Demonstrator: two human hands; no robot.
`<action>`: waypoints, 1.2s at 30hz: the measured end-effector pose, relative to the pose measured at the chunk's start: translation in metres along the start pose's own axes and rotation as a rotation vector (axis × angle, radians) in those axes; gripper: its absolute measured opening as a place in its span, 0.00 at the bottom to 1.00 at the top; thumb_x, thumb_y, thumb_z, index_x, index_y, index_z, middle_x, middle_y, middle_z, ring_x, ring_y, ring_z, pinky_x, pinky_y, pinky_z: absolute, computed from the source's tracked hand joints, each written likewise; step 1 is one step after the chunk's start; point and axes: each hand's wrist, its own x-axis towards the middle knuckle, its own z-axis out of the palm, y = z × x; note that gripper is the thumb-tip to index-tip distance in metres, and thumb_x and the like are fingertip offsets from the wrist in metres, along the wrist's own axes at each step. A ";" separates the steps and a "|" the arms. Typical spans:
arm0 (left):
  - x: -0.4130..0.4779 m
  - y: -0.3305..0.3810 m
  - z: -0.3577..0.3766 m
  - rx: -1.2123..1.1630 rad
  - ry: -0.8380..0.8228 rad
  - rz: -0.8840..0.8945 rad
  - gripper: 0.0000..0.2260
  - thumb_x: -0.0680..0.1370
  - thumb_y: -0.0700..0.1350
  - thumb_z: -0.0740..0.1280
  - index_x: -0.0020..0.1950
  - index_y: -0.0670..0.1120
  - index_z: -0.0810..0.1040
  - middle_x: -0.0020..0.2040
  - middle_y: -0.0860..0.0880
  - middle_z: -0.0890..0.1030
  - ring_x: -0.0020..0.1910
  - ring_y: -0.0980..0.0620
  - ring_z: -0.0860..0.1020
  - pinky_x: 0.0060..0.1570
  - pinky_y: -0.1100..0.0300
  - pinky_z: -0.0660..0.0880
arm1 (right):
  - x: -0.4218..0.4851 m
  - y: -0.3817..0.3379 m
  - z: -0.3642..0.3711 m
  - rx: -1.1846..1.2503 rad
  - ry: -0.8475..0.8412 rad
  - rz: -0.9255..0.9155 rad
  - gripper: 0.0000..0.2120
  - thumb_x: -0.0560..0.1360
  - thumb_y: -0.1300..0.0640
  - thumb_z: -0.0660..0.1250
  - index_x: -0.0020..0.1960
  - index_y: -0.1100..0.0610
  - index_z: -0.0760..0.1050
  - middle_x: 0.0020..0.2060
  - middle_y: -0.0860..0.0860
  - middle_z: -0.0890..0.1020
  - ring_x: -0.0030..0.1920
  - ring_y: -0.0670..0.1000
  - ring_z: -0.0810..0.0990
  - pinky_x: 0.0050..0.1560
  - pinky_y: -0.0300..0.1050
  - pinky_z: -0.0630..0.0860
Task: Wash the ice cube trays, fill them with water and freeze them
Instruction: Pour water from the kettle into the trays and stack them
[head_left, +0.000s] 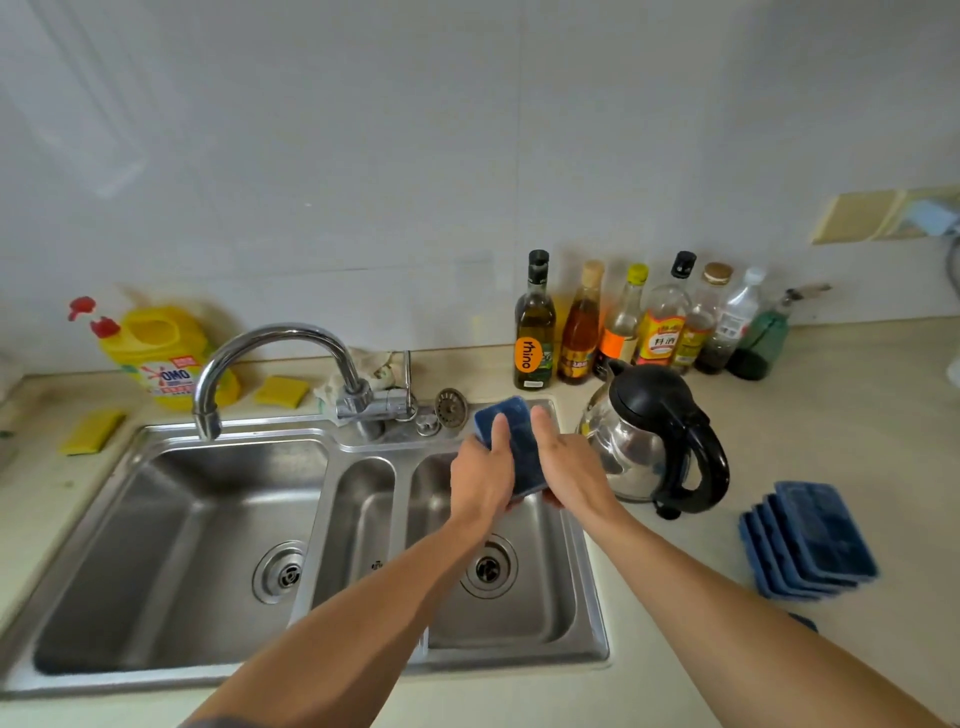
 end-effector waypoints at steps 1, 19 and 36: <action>0.002 0.000 -0.001 0.045 -0.008 0.022 0.24 0.83 0.63 0.55 0.57 0.45 0.77 0.48 0.47 0.84 0.43 0.52 0.83 0.38 0.57 0.80 | 0.002 -0.002 -0.002 -0.013 -0.001 0.019 0.30 0.82 0.32 0.48 0.44 0.55 0.74 0.38 0.52 0.78 0.42 0.49 0.79 0.43 0.47 0.77; -0.061 0.064 0.151 0.118 -0.366 0.140 0.20 0.84 0.63 0.54 0.57 0.48 0.74 0.47 0.47 0.82 0.37 0.48 0.84 0.22 0.63 0.74 | -0.028 0.080 -0.181 -0.012 0.185 0.144 0.18 0.81 0.37 0.61 0.54 0.52 0.75 0.47 0.50 0.82 0.41 0.47 0.81 0.28 0.36 0.72; -0.118 0.073 0.267 0.333 -0.475 0.142 0.10 0.84 0.44 0.61 0.63 0.44 0.75 0.51 0.43 0.84 0.43 0.46 0.85 0.45 0.50 0.85 | -0.031 0.191 -0.285 -0.171 0.259 0.099 0.07 0.81 0.56 0.67 0.52 0.60 0.80 0.43 0.54 0.83 0.43 0.59 0.85 0.48 0.59 0.83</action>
